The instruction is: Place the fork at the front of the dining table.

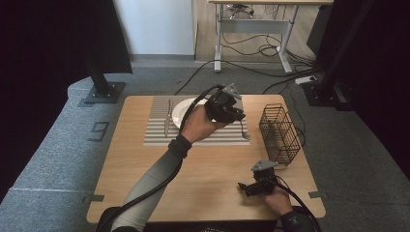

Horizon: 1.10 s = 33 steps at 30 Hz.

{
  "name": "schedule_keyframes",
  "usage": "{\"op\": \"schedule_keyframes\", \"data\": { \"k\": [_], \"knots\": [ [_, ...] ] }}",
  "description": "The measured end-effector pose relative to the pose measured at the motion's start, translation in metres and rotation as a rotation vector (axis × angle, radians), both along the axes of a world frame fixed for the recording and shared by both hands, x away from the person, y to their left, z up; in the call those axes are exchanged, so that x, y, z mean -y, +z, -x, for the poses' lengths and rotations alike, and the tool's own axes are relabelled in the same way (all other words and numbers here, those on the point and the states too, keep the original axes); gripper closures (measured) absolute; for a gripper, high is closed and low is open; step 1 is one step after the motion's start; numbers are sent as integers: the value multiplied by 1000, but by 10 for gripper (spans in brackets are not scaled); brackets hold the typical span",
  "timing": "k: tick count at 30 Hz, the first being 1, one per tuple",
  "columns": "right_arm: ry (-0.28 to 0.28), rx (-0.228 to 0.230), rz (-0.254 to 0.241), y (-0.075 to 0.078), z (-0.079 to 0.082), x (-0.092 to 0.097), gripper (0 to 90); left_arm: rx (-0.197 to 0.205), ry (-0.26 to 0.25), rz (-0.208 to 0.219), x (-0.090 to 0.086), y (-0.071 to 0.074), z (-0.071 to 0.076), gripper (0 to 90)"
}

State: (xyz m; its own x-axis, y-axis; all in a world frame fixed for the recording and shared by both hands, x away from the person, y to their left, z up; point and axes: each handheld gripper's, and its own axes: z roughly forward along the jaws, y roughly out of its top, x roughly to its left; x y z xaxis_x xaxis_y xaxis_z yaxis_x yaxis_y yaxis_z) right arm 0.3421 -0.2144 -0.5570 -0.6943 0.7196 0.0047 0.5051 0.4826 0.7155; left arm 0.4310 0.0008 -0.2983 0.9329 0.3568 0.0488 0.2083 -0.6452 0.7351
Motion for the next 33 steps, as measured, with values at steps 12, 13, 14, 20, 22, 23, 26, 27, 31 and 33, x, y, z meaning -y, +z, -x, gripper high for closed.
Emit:
{"op": "schedule_keyframes", "data": {
  "k": [12, 13, 14, 20, 22, 23, 26, 27, 31, 33],
  "knots": [
    [43, 0, -68, 24, -9, 1, 135, -46, -18, -15, -26, -29, 9, 783],
    [44, 7, -73, 27, -11, 1, 138, -48, -19, -17, -28, -31, 10, 783],
    [49, 15, -79, 31, -13, 0, 154, -52, -21, -20, -30, -33, 11, 783],
    [80, 47, -120, 51, -28, -6, 241, -63, -25, -25, -37, -41, 16, 782],
    [97, 48, -148, 58, -33, -9, 297, -70, -25, -21, -39, -44, 17, 783],
    [121, 54, -160, 66, -37, -12, 344, -75, -26, -19, -41, -47, 18, 782],
    [152, 69, -153, 73, -40, -18, 380, -82, -28, -20, -43, -50, 19, 783],
    [162, 76, -153, 76, -41, -19, 400, -83, -31, -21, -43, -51, 19, 783],
    [233, 79, -170, 87, -51, -31, 468, -93, -41, -22, -43, -57, 19, 783],
    [267, 77, -164, 89, -55, -36, 506, -94, -41, -19, -43, -58, 20, 782]
  ]
}}
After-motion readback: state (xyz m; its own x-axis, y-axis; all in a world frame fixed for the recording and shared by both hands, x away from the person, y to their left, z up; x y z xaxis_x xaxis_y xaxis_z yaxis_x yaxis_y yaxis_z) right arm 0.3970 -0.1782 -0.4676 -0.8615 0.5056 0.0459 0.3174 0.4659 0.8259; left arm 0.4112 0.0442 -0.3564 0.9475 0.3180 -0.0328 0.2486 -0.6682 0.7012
